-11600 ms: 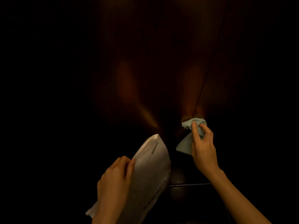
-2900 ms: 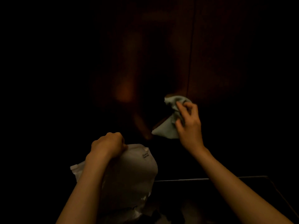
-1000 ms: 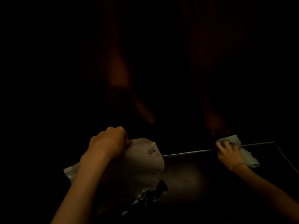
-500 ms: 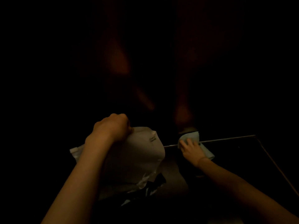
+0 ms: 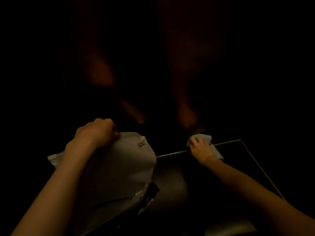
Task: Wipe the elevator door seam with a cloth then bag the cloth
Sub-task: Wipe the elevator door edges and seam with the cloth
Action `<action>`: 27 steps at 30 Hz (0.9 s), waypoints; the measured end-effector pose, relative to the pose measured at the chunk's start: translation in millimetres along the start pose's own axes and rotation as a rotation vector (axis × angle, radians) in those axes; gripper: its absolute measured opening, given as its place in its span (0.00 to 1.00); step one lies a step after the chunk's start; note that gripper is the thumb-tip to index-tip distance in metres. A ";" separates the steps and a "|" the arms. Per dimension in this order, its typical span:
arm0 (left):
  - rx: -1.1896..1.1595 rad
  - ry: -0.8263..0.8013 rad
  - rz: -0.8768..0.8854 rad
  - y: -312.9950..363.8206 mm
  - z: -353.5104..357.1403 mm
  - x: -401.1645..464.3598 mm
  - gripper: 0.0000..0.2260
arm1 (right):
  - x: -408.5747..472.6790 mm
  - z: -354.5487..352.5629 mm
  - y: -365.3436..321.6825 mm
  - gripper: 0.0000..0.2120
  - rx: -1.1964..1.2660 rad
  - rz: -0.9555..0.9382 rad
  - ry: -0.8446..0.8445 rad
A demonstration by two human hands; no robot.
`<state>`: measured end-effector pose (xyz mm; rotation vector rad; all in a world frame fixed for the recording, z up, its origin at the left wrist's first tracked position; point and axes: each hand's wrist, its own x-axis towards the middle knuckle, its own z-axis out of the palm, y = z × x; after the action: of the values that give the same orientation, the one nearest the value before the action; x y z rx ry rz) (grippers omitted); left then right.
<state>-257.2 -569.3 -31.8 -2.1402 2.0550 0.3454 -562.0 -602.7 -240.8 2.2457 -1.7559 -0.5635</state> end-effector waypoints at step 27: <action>0.064 0.039 -0.010 61.5 -12.8 -6.0 0.09 | 16.3 41.1 0.5 0.08 0.040 -0.264 0.065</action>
<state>-317.9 -569.9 -14.9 -2.1355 2.0459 0.2345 -577.0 -616.5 -279.9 2.5130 -1.4633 -0.5018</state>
